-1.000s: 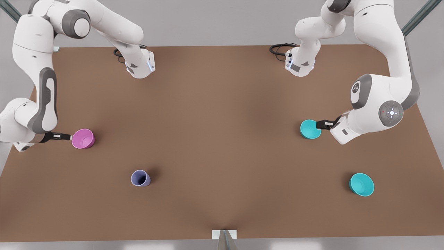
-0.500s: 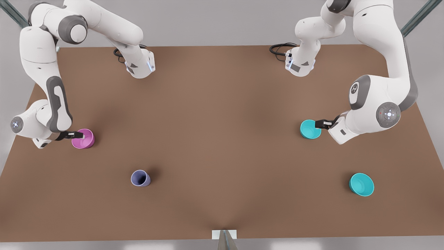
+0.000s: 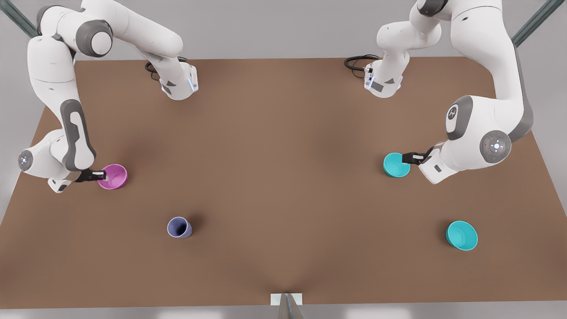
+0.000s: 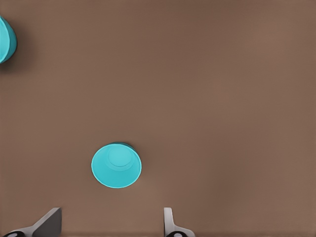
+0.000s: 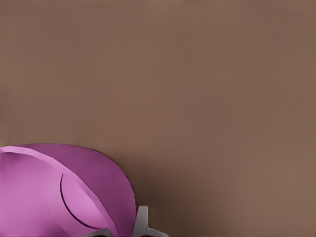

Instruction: Stack the blue bowl on the pink bowl

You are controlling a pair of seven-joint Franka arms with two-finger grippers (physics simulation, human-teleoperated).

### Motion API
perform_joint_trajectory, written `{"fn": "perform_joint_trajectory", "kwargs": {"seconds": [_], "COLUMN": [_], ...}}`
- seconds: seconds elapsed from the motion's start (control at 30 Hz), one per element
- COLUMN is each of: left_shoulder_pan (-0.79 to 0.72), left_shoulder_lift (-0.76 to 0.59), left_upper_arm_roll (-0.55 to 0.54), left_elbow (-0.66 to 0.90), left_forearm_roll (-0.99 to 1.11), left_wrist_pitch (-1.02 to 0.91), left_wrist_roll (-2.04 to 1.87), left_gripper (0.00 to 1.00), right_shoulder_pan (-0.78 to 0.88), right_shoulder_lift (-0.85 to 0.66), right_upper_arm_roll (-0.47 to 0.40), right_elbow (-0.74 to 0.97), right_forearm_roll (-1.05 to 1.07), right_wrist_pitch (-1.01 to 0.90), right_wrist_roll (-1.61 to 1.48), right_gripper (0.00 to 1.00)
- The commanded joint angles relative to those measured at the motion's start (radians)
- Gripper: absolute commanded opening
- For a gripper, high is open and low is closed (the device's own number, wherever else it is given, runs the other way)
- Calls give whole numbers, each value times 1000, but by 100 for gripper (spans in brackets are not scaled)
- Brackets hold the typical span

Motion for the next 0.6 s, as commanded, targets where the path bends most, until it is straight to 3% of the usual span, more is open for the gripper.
{"fn": "perform_joint_trajectory", "kwargs": {"seconds": [0.0, 0.13, 0.23, 0.33, 0.4, 0.47, 0.57], "left_shoulder_pan": [0, 0, 0, 2, 2, 6, 3], "left_shoulder_lift": [-1, -1, 1, -1, -1, -2, -4], "left_upper_arm_roll": [1, 0, 0, 0, 0, 1, -5], "left_elbow": [0, 0, 0, 0, 0, -12, -13], "left_forearm_roll": [1, 1, 1, 1, 1, -4, 2], "left_wrist_pitch": [1, 1, 1, -1, -3, -1, -3], "left_wrist_roll": [-1, -1, -1, -1, -2, -2, -2], "left_gripper": [100, 100, 100, 100, 100, 100, 100], "right_shoulder_pan": [1, 187, 503, 742, 874, 1006, 1068], "right_shoulder_lift": [-24, -164, -199, -150, -37, 190, 393], "right_upper_arm_roll": [39, 86, 84, 84, 84, 81, 72], "right_elbow": [0, -25, -51, -4, 162, 478, 763], "right_forearm_roll": [59, 190, 341, 386, 386, 378, 363], "right_wrist_pitch": [-47, -146, -111, 43, 84, 153, 175], "right_wrist_roll": [-56, 39, 424, 762, 1032, 1341, 1559], "right_gripper": [21, 21, 21, 21, 21, 21, 21]}}
